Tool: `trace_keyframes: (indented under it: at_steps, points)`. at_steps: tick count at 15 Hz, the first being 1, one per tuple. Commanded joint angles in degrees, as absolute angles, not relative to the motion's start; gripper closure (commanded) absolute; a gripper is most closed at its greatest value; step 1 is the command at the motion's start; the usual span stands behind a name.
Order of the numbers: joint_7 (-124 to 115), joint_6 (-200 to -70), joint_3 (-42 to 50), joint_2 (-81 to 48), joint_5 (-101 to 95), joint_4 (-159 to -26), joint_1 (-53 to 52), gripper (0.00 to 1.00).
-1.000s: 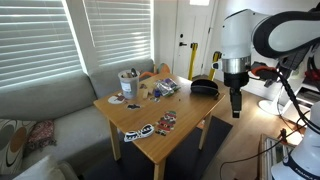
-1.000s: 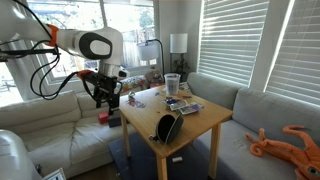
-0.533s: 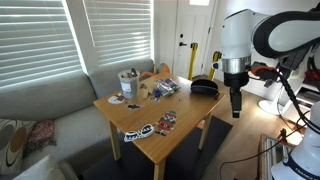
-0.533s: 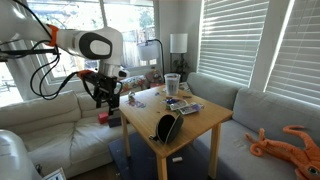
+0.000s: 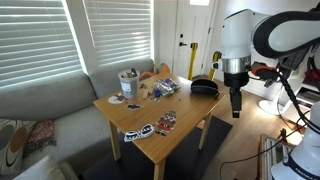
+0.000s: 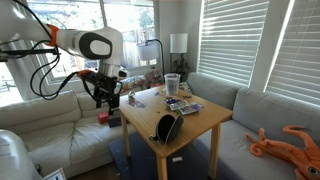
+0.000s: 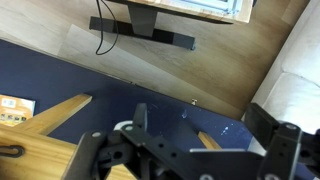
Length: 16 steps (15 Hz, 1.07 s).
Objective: Remove the silver spoon from the silver cup and put it on the brown table
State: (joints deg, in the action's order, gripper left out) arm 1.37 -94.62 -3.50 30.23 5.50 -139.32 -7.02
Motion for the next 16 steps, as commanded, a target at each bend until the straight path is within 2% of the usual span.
trace_keyframes:
  at_steps: [1,6,10,15,16]
  points:
    - [0.5,-98.8,-4.3,32.4,4.6,-139.7,-6.1,0.00]
    - [5.0,-105.7,-3.7,29.9,-4.7,-130.4,-5.0,0.00]
    - [10.7,-110.5,-0.8,23.2,-11.2,-119.5,-2.7,0.00]
    - [16.2,-106.1,2.1,10.9,-8.4,-104.1,-1.8,0.00]
    - [14.1,-109.7,1.3,16.8,-9.2,-111.7,-1.8,0.00]
